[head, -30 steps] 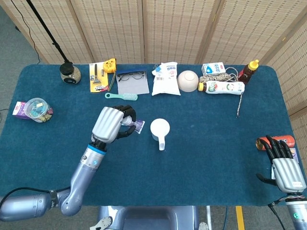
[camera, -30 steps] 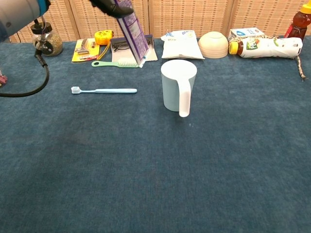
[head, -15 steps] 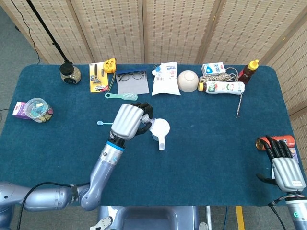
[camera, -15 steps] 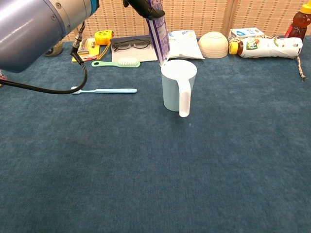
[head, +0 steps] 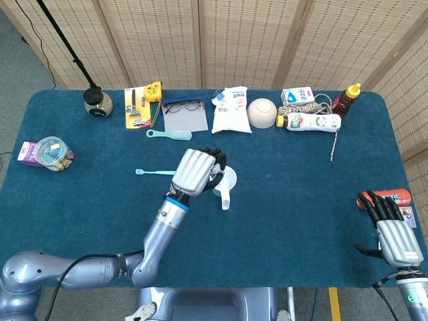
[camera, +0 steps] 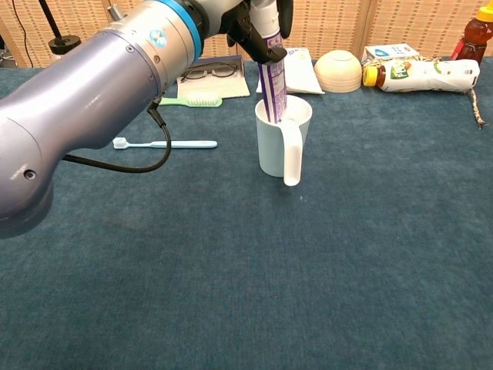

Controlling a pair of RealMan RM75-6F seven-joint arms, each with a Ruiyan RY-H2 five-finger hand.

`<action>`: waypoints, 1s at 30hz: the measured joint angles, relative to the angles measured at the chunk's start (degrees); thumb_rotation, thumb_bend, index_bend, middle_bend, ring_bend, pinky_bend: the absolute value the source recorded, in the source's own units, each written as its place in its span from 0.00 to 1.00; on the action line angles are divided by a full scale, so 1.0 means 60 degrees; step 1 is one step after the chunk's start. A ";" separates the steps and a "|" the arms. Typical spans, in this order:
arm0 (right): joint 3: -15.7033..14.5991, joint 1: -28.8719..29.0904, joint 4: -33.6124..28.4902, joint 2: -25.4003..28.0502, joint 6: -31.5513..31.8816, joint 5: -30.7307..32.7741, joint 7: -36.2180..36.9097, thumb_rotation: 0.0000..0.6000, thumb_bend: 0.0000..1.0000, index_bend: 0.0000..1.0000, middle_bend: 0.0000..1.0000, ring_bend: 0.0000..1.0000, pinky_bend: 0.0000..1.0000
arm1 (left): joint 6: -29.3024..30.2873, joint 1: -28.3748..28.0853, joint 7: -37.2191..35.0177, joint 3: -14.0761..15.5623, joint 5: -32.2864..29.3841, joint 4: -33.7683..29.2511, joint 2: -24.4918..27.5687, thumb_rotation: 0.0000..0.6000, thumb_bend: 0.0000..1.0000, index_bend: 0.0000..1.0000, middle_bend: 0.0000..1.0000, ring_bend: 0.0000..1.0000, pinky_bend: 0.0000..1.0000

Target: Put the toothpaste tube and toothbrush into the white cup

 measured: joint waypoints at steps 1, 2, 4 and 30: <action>-0.0004 0.0000 -0.0001 0.0003 0.0000 -0.0005 0.0011 1.00 0.00 0.00 0.00 0.00 0.00 | 0.0003 -0.0017 0.0012 0.0005 -0.0008 0.0049 -0.0035 1.00 0.42 0.57 0.54 0.52 0.65; -0.0009 0.0001 -0.0002 0.0007 -0.0003 -0.0009 0.0025 1.00 0.00 0.00 0.00 0.00 0.00 | 0.0012 -0.0045 0.0037 0.0017 -0.0018 0.0148 -0.0094 1.00 0.42 0.56 0.54 0.51 0.65; -0.0020 0.0004 -0.0004 0.0018 -0.0013 -0.0020 0.0058 1.00 0.00 0.00 0.00 0.00 0.00 | 0.0024 -0.0081 0.0082 0.0038 -0.0035 0.0303 -0.0176 1.00 0.42 0.55 0.53 0.49 0.65; -0.0225 0.0039 -0.0136 0.0139 -0.0076 -0.0289 0.0201 1.00 0.00 0.00 0.00 0.00 0.00 | 0.0062 0.0134 -0.1311 0.0108 0.0527 0.0673 -0.0084 1.00 0.29 0.00 0.00 0.00 0.10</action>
